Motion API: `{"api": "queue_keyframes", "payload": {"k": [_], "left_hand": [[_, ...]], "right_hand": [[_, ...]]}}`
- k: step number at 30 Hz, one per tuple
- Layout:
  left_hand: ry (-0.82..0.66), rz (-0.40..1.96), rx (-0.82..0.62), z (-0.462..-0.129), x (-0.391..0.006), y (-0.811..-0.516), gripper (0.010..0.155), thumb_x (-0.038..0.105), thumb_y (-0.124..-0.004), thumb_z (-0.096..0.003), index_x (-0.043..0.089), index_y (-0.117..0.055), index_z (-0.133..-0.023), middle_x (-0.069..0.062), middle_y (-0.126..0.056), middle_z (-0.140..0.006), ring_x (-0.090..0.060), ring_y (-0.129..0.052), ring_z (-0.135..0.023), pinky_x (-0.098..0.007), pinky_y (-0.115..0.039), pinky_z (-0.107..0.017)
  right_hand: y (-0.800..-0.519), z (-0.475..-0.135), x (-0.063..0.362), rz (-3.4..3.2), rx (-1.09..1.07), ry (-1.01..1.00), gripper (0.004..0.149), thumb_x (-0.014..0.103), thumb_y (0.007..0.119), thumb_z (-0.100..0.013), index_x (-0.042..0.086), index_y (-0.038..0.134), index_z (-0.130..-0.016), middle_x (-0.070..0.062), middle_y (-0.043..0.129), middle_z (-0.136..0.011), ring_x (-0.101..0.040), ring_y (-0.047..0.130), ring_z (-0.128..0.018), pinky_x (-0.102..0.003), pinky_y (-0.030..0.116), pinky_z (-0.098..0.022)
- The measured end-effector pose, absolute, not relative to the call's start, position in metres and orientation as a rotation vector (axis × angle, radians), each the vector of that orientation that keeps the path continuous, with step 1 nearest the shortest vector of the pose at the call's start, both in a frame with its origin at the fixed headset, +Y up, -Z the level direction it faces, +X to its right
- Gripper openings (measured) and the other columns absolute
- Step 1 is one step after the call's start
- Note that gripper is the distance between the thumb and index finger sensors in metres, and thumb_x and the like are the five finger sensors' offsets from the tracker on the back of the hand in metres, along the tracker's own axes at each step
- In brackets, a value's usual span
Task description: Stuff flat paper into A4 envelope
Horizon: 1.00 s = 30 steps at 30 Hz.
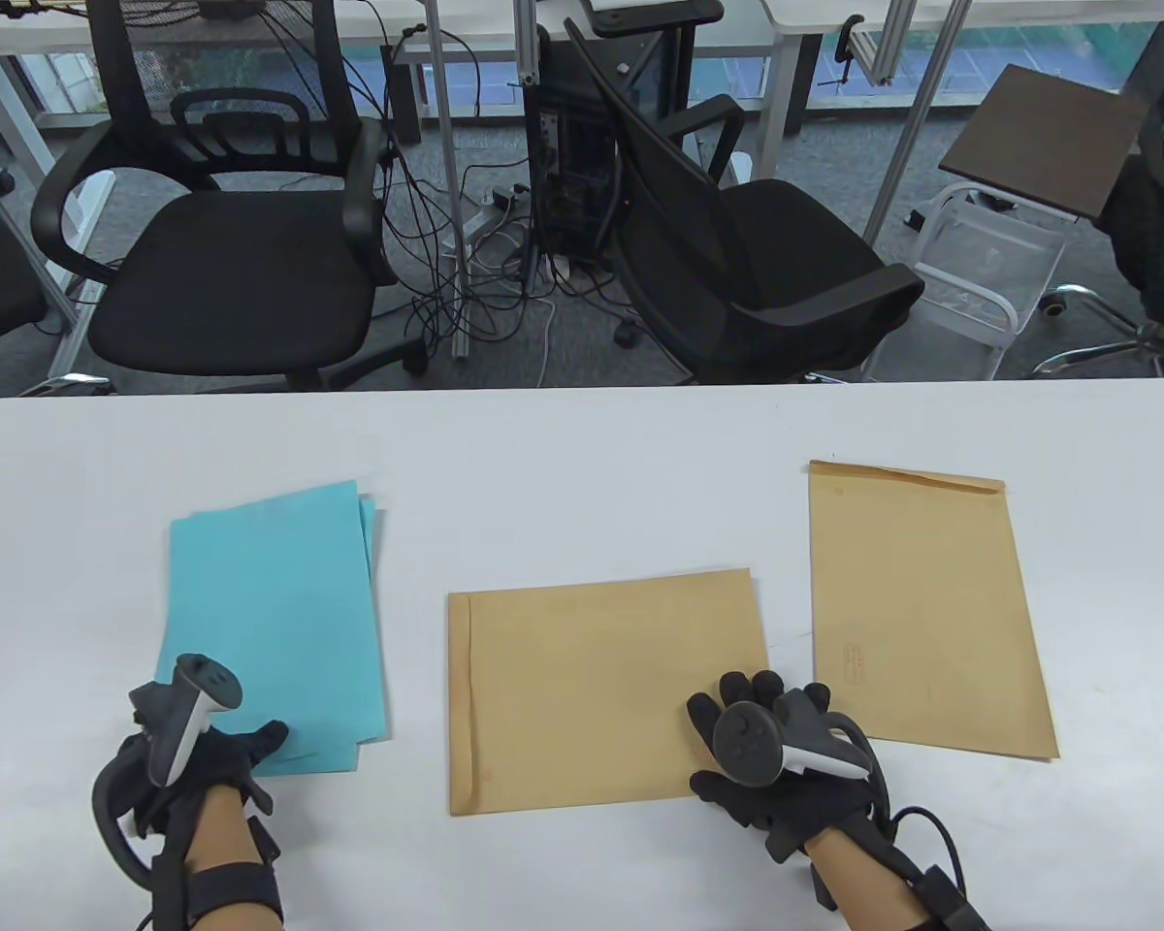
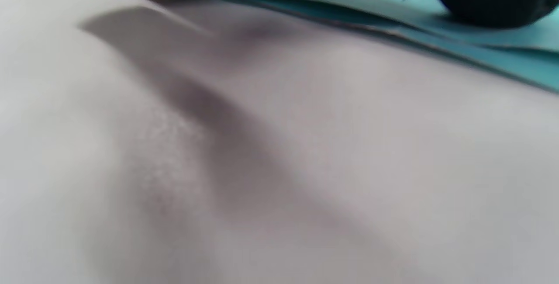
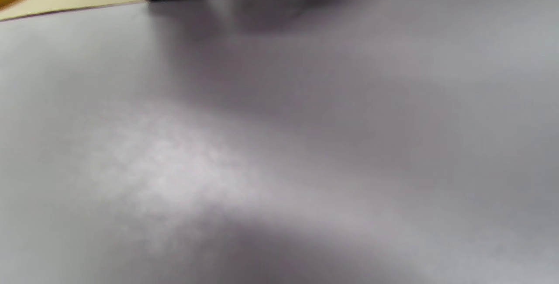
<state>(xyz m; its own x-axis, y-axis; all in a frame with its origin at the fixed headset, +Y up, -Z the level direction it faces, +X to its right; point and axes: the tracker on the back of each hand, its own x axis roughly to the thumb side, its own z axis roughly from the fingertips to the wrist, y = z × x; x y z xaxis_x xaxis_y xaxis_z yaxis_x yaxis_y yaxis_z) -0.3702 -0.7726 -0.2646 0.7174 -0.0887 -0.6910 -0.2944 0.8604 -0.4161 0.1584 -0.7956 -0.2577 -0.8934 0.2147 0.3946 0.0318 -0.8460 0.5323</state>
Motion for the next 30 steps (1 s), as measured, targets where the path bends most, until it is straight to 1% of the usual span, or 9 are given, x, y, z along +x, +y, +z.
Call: {"api": "queue_keyframes", "payload": {"k": [3, 7, 12, 16, 18, 21, 24, 28, 30], "left_hand": [[0.737, 0.065, -0.524, -0.267, -0.37, -0.77, 0.122, 0.073, -0.071, -0.0271, 0.001, -0.02, -0.112, -0.036, -0.048, -0.109, -0.063, -0.058, -0.096, -0.074, -0.049, -0.067], [0.763, 0.049, -0.545, -0.266, -0.379, -0.767, 0.123, 0.07, -0.073, -0.0252, 0.003, -0.019, -0.112, -0.031, -0.055, -0.102, -0.055, -0.067, -0.087, -0.074, -0.049, -0.067], [0.804, 0.077, -0.477, -0.261, -0.382, -0.763, 0.118, 0.061, -0.079, -0.0284, 0.002, -0.019, -0.111, -0.02, -0.065, -0.092, -0.047, -0.074, -0.08, -0.072, -0.053, -0.066], [0.843, 0.034, -0.281, -0.256, -0.38, -0.754, 0.094, 0.039, -0.084, -0.0416, -0.002, -0.03, -0.108, -0.01, -0.079, -0.078, -0.035, -0.088, -0.065, -0.064, -0.067, -0.059], [0.878, 0.062, -0.2, -0.25, -0.38, -0.747, 0.082, 0.032, -0.08, -0.0459, -0.001, -0.035, -0.107, -0.01, -0.081, -0.075, -0.034, -0.09, -0.061, -0.062, -0.07, -0.057], [0.919, 0.159, -0.13, -0.242, -0.381, -0.731, 0.067, 0.028, -0.075, -0.0483, 0.005, -0.05, -0.105, -0.011, -0.079, -0.074, -0.033, -0.089, -0.06, -0.061, -0.07, -0.057], [0.934, 0.273, -0.05, -0.235, -0.38, -0.713, 0.05, 0.026, -0.074, -0.0488, 0.009, -0.07, -0.096, -0.012, -0.08, -0.072, -0.034, -0.089, -0.056, -0.059, -0.071, -0.056], [0.885, 0.342, 0.03, -0.227, -0.372, -0.682, 0.045, 0.025, -0.073, -0.0488, 0.011, -0.075, -0.092, -0.013, -0.084, -0.072, -0.034, -0.096, -0.052, -0.056, -0.078, -0.052], [0.842, 0.366, 0.067, -0.224, -0.366, -0.666, 0.045, 0.022, -0.074, -0.0479, 0.01, -0.078, -0.091, -0.017, -0.088, -0.076, -0.029, -0.105, -0.044, -0.05, -0.086, -0.045]], "right_hand": [[-0.796, -0.258, 0.159, 2.838, 0.683, 0.838, 0.079, 0.048, 0.054, -0.063, 0.012, 0.007, -0.115, -0.029, -0.003, -0.111, -0.064, -0.002, -0.098, -0.081, -0.004, -0.052], [-0.796, -0.258, 0.159, 2.834, 0.678, 0.841, 0.079, 0.048, 0.054, -0.063, 0.012, 0.007, -0.115, -0.029, -0.003, -0.111, -0.063, -0.002, -0.097, -0.082, -0.004, -0.052], [-0.796, -0.258, 0.159, 2.832, 0.676, 0.845, 0.079, 0.048, 0.054, -0.063, 0.012, 0.007, -0.115, -0.029, -0.003, -0.111, -0.063, -0.002, -0.097, -0.082, -0.003, -0.052], [-0.796, -0.258, 0.159, 2.833, 0.677, 0.846, 0.079, 0.048, 0.054, -0.063, 0.012, 0.007, -0.115, -0.029, -0.003, -0.111, -0.063, -0.002, -0.097, -0.082, -0.003, -0.052], [-0.796, -0.258, 0.159, 2.834, 0.678, 0.845, 0.079, 0.048, 0.054, -0.063, 0.011, 0.007, -0.115, -0.029, -0.003, -0.111, -0.064, -0.002, -0.097, -0.081, -0.003, -0.052], [-0.796, -0.259, 0.159, 2.835, 0.681, 0.843, 0.079, 0.048, 0.054, -0.063, 0.012, 0.007, -0.115, -0.029, -0.002, -0.111, -0.064, -0.001, -0.098, -0.082, -0.003, -0.052], [-0.796, -0.259, 0.16, 2.835, 0.682, 0.841, 0.079, 0.048, 0.054, -0.063, 0.012, 0.007, -0.115, -0.029, -0.002, -0.111, -0.064, -0.002, -0.097, -0.082, -0.003, -0.052], [-0.797, -0.26, 0.162, 2.81, 0.678, 0.848, 0.078, 0.048, 0.055, -0.062, 0.014, 0.008, -0.115, -0.027, -0.004, -0.111, -0.062, -0.004, -0.097, -0.081, -0.003, -0.053], [-0.797, -0.26, 0.162, 2.81, 0.677, 0.841, 0.078, 0.049, 0.055, -0.062, 0.014, 0.008, -0.115, -0.026, -0.003, -0.112, -0.062, -0.003, -0.097, -0.081, -0.002, -0.054]]}}
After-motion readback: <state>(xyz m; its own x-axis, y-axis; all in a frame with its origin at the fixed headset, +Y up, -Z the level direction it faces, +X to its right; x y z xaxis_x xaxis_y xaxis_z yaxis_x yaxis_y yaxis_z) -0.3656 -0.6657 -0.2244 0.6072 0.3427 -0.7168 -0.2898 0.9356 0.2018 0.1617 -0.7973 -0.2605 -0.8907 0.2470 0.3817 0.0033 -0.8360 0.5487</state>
